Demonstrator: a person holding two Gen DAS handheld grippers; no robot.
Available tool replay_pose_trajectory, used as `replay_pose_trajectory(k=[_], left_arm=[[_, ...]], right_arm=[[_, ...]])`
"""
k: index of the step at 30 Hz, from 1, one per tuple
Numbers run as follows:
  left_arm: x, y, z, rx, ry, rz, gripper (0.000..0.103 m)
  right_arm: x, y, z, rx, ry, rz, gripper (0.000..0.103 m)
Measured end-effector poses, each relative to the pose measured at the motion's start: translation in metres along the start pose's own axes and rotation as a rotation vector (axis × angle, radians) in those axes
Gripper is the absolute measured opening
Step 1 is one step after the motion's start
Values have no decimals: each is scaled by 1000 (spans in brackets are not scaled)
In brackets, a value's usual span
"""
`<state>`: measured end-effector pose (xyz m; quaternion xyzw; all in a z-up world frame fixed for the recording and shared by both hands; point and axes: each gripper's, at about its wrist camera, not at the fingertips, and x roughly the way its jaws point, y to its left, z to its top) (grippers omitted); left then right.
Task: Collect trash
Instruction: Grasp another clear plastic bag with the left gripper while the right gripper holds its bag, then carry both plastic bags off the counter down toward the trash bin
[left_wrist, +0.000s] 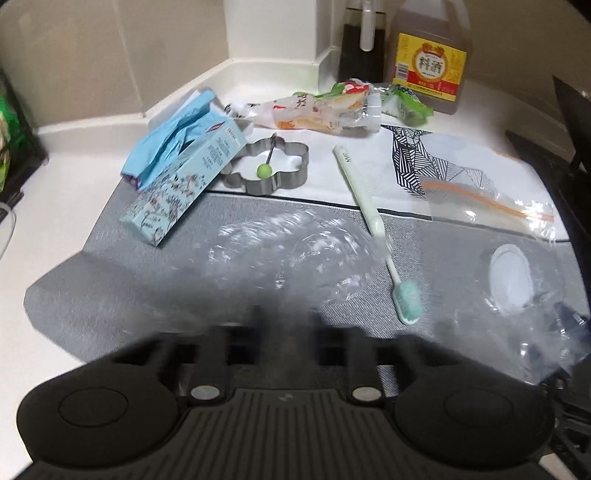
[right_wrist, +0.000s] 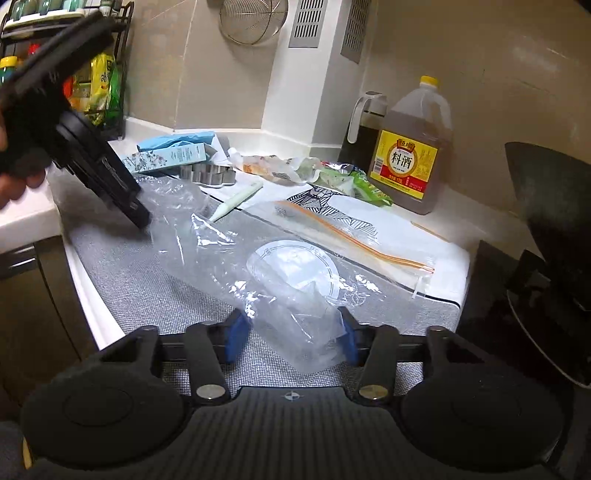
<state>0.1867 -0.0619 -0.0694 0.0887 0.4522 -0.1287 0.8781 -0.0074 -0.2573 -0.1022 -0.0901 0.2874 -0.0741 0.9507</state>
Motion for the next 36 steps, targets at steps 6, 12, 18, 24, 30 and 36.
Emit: replay_pose_trajectory(k=[6, 12, 18, 24, 30, 36], left_arm=[[-34, 8, -10, -47, -82, 3, 6], [-86, 24, -29, -102, -185, -32, 6], [-139, 34, -70, -123, -273, -33, 6], [-174, 40, -131, -130, -305, -11, 6], [-191, 49, -194, -146, -287, 75, 6], [-195, 58, -245, -237, -247, 93, 6]], right_arm=[[-13, -4, 3, 38, -41, -20, 36], [-39, -8, 8, 56, -114, -51, 36], [-67, -9, 15, 63, -167, -54, 36], [-99, 15, 18, 19, -218, -2, 36], [-135, 52, 13, -24, -236, 135, 36], [-167, 88, 8, -38, -215, 315, 36]])
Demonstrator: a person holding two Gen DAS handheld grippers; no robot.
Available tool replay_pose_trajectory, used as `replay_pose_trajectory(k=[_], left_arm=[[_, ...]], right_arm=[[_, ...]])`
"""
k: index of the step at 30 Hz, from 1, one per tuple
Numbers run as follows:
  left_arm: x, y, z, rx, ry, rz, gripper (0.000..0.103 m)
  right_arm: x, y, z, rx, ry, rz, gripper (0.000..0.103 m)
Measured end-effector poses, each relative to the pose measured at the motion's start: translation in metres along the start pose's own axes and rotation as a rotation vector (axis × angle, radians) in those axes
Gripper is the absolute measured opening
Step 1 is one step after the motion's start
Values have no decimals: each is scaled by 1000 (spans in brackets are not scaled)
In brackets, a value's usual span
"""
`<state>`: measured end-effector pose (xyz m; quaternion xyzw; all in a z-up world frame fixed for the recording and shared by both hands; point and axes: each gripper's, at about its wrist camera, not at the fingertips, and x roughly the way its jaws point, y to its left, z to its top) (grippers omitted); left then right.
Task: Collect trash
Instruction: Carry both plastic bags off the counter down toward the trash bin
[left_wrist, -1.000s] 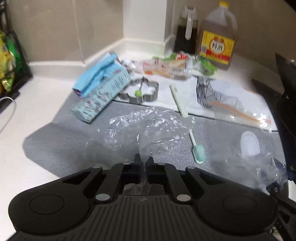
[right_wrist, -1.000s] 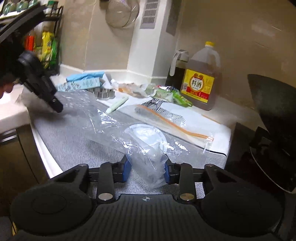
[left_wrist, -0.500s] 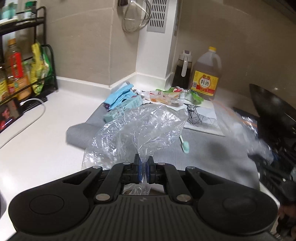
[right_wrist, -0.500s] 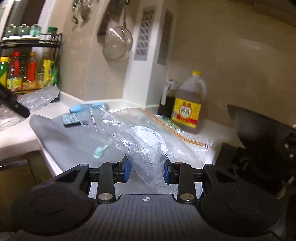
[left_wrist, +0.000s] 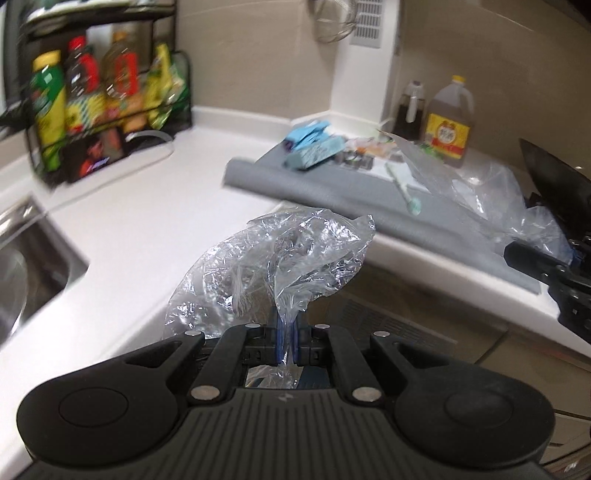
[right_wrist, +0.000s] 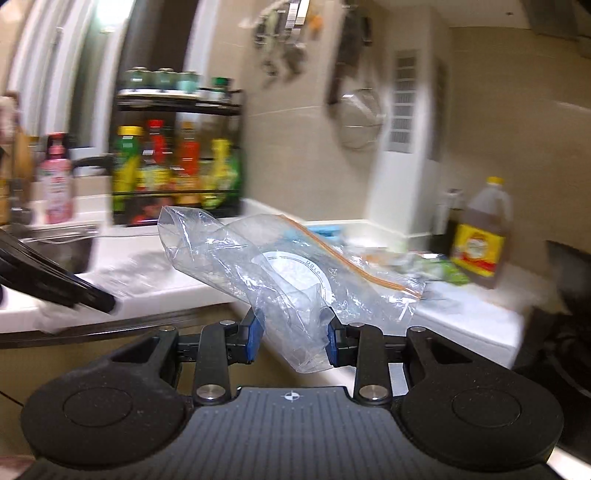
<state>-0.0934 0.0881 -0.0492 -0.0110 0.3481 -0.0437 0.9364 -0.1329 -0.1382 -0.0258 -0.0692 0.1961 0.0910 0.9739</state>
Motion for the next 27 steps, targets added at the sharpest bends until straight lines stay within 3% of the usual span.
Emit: replay_pose_trajectory(k=[8, 27], left_arm=[[-7, 9, -37, -61, 45, -1, 6], [-6, 8, -44, -61, 60, -7, 6]], right_arm=[[2, 44, -17, -4, 113, 150, 36], [10, 56, -31, -37, 168, 155, 36]])
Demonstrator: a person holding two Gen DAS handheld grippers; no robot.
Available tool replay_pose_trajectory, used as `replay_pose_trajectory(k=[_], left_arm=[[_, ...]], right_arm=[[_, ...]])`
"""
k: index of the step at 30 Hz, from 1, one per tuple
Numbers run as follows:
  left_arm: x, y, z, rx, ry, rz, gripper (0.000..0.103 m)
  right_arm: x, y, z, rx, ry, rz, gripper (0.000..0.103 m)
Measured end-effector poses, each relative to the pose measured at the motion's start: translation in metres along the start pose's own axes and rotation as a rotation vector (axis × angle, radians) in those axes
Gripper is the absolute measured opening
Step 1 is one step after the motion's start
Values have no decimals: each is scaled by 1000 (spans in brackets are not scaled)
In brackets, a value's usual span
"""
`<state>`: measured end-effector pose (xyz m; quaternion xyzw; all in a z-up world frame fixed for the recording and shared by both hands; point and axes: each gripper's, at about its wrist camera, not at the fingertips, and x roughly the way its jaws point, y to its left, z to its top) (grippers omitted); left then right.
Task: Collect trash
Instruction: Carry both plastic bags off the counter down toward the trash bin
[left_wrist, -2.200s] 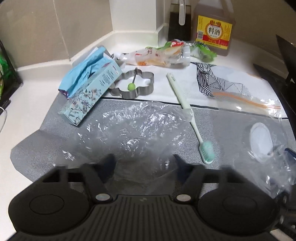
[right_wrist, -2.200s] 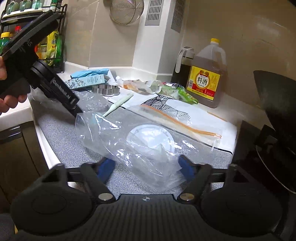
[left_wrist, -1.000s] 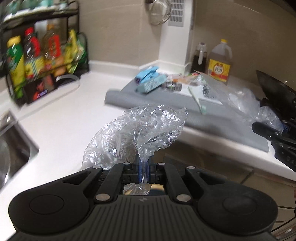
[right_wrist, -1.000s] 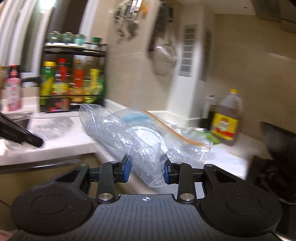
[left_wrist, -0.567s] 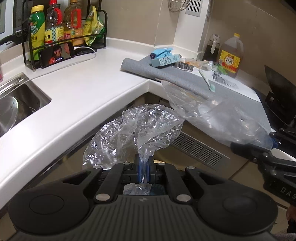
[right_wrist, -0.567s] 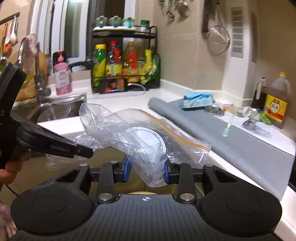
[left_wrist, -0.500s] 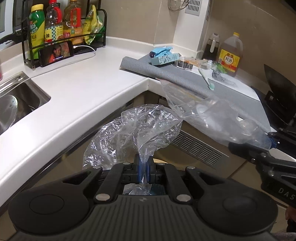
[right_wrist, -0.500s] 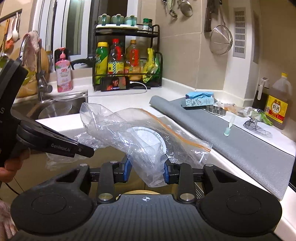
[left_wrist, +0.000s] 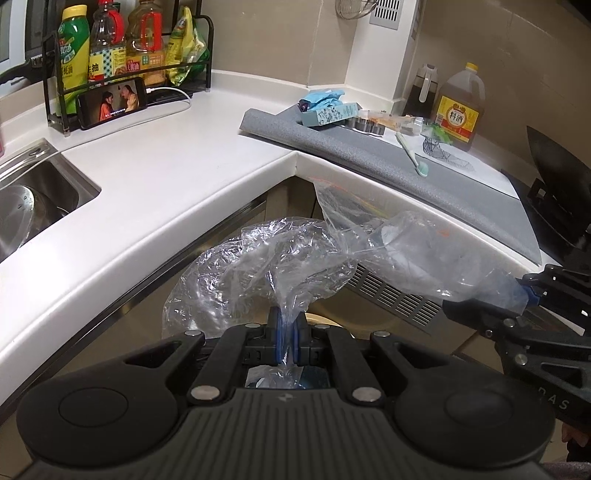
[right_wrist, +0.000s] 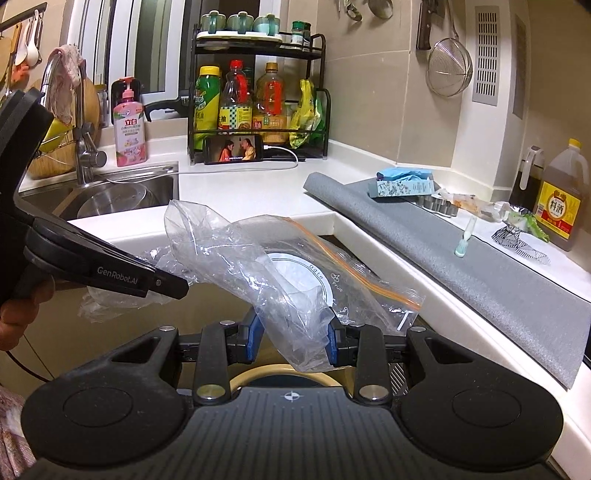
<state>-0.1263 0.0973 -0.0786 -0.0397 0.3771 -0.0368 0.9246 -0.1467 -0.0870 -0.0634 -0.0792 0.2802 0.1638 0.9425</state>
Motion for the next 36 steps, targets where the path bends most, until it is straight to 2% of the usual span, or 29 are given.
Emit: replay_pose_trajectory(k=[36], left_arm=[[1, -3, -2, 8, 4, 5, 6]], right_arm=[[6, -1, -5, -5, 28, 2, 36]])
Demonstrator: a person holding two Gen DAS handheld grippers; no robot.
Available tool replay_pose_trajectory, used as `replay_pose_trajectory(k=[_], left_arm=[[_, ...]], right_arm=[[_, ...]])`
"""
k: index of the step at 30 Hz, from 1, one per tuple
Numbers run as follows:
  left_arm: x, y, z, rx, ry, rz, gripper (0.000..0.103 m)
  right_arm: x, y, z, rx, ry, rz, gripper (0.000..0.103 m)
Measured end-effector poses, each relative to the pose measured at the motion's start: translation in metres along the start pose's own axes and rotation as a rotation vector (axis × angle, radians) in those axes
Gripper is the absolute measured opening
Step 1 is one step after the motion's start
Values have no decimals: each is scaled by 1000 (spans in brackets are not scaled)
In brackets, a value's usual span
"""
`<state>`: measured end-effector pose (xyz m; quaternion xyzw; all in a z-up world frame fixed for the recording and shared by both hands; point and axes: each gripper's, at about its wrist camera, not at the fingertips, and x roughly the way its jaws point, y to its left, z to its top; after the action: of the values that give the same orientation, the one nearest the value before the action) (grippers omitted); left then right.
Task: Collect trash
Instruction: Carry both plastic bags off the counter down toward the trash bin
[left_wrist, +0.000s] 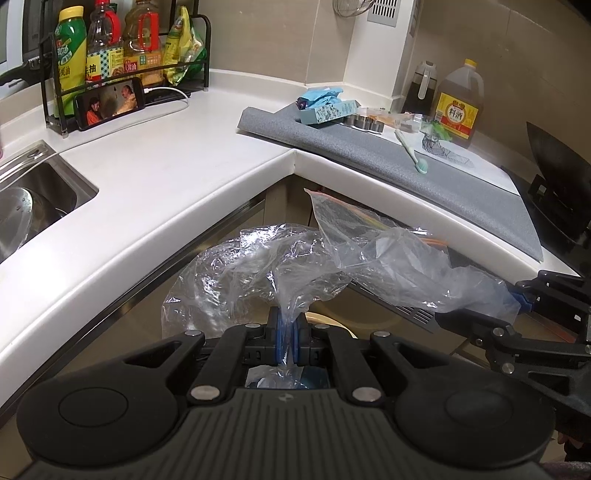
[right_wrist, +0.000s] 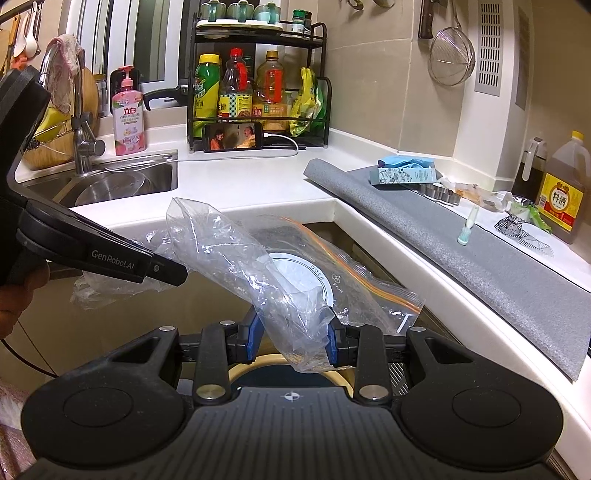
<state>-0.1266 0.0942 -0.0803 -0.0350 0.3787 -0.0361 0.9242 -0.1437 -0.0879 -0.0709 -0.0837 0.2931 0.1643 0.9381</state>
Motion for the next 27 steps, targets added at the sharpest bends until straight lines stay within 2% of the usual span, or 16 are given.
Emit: replay_pose_trajectory(k=[27], left_arm=[[2, 0, -1, 1, 4, 2, 6]], right_arm=[[3, -1, -2, -2, 8, 2, 36]])
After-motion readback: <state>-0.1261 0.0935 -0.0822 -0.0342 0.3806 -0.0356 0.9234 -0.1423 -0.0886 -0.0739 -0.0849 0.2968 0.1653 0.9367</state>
